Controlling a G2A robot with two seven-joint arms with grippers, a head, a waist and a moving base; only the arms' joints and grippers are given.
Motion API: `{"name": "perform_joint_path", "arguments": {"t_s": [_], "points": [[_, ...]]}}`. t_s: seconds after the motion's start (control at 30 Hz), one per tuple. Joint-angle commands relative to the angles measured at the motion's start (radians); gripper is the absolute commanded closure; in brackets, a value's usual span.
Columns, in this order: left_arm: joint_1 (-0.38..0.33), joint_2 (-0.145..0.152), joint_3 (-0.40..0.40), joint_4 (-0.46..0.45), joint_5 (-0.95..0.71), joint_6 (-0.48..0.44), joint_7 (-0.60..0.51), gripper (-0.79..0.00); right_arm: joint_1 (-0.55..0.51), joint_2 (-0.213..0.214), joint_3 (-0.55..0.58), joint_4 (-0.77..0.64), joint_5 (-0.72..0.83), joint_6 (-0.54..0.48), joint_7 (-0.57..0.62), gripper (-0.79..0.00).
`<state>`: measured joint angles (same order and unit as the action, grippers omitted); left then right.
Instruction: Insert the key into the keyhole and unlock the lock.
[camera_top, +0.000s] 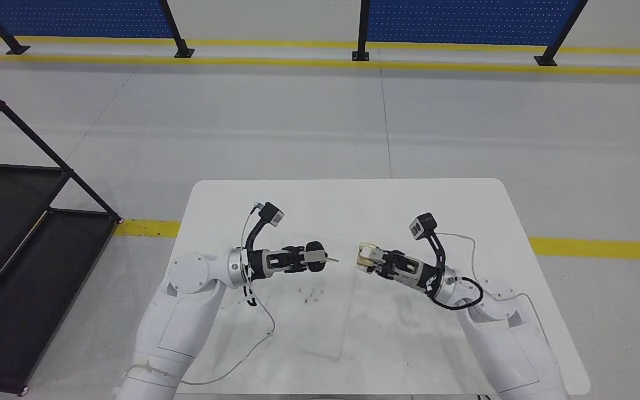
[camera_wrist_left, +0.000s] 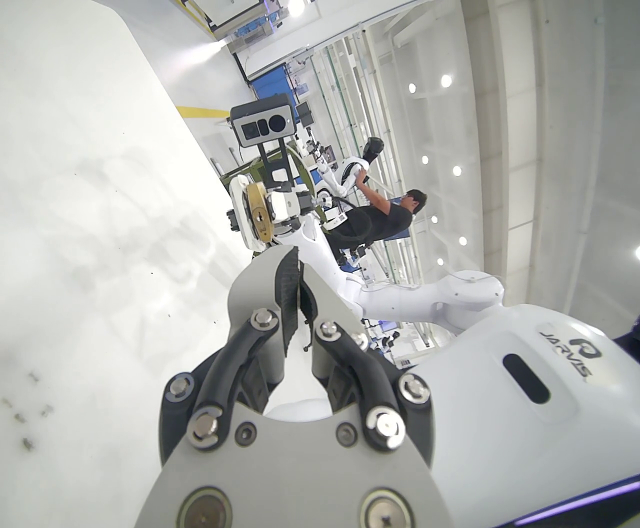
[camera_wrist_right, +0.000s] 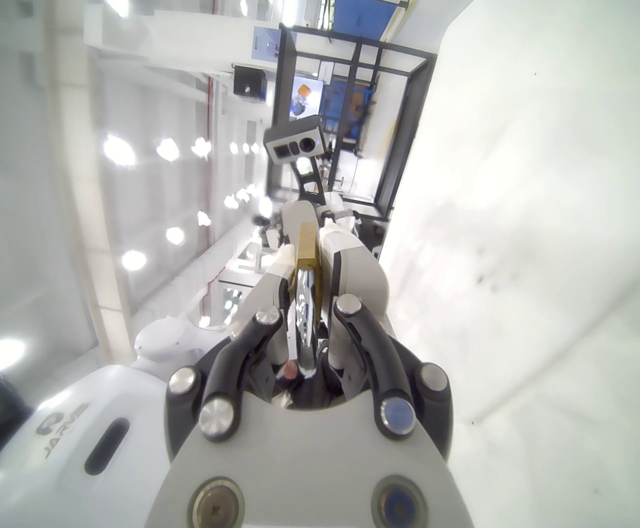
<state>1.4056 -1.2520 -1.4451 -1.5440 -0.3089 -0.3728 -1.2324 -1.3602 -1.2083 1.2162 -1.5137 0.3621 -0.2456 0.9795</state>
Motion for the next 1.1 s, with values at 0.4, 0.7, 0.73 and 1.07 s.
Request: {"name": "perform_joint_path", "arguments": {"t_s": [0.4, 0.7, 0.73, 1.07], "points": [[0.005, 0.015, 0.032, 0.012, -0.004, -0.045, 0.026, 0.0, -0.013, 0.009, -0.024, -0.018, 0.041, -0.049, 0.083, 0.0], [0.003, 0.025, 0.055, 0.016, -0.021, -0.061, 0.025, 0.0, 0.003, 0.009, -0.045, -0.015, 0.05, -0.062, 0.071, 0.0], [0.002, 0.026, 0.058, 0.017, -0.022, -0.063, 0.024, 0.0, 0.004, 0.009, -0.046, -0.016, 0.045, -0.071, 0.067, 0.0], [-0.001, 0.037, 0.071, 0.024, -0.034, -0.072, 0.028, 0.0, 0.004, 0.01, -0.062, -0.011, 0.045, -0.096, 0.039, 0.0]]}}
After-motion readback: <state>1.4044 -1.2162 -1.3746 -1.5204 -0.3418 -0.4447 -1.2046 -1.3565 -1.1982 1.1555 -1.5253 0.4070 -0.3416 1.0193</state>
